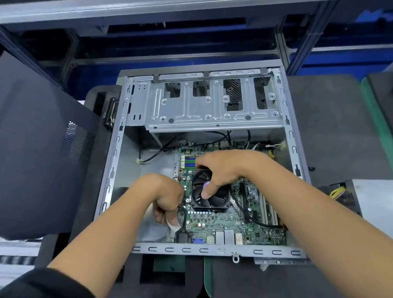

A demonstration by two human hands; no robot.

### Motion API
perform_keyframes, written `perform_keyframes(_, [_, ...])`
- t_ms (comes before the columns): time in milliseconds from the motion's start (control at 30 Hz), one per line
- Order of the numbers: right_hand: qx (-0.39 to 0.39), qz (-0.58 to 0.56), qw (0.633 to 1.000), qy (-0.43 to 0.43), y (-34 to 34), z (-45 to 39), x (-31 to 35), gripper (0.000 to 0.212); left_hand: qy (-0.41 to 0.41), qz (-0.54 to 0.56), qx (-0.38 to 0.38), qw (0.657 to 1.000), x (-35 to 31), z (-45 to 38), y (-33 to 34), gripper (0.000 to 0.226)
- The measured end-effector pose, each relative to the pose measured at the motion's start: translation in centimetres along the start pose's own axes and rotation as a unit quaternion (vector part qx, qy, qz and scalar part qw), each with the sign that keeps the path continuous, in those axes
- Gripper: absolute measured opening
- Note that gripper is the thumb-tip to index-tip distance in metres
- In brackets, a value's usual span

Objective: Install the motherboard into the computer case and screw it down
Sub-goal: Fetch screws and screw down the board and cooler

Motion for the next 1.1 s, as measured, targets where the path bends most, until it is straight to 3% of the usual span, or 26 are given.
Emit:
perform_keyframes(67, [0.001,-0.002,1.000,-0.001,0.0,0.0,0.0,0.080,0.003,0.000,-0.021,1.000,0.1,0.1,-0.1,0.020])
perform_keyframes(233, [0.012,-0.017,1.000,0.005,-0.1,0.0,-0.1,0.079,0.048,0.042,-0.077,0.995,0.5,1.6,-1.1,0.032])
perform_keyframes(400, [0.016,0.023,1.000,0.010,0.0,0.0,0.1,0.082,0.178,0.043,-0.282,0.942,0.2,2.7,-2.6,0.030])
perform_keyframes(567, [-0.024,0.029,0.999,0.010,-0.9,1.0,-0.4,0.048,0.253,0.079,-0.279,0.923,0.6,2.9,-3.3,0.027])
perform_keyframes(667, [-0.071,0.006,0.997,0.026,-1.5,1.6,-1.0,0.035,0.237,0.110,-0.419,0.870,1.0,2.5,-4.2,0.022])
perform_keyframes(733, [-0.087,-0.004,0.996,0.034,-1.7,1.9,-1.1,0.029,0.231,0.117,-0.464,0.847,0.2,2.1,-4.1,0.015])
perform_keyframes(800, [-0.117,-0.009,0.993,0.028,-2.0,2.3,-1.3,0.022,0.272,0.113,-0.431,0.853,-1.0,1.8,-3.6,0.018])
perform_keyframes(867, [-0.129,-0.001,0.990,0.049,-2.2,2.7,-1.7,0.023,0.286,0.078,-0.380,0.876,-2.0,1.2,-2.9,0.035])
perform_keyframes(967, [-0.122,0.008,0.987,0.103,-2.3,3.3,-2.5,0.031,0.250,0.032,-0.307,0.918,-2.5,0.4,-2.2,0.051])
perform_keyframes(1100, [-0.135,0.016,0.980,0.143,-2.2,3.5,-3.0,0.033,0.227,0.063,-0.283,0.930,-2.5,-0.2,-2.3,0.056])
Point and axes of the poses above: each hand's wrist, its own z-axis away from the middle knuckle, its own y-axis out of the palm, x = y × z, the point moved 1 cm from there along -z, towards the middle knuckle, and after that the axes turned 3 degrees about x, right-handed, at the moved point
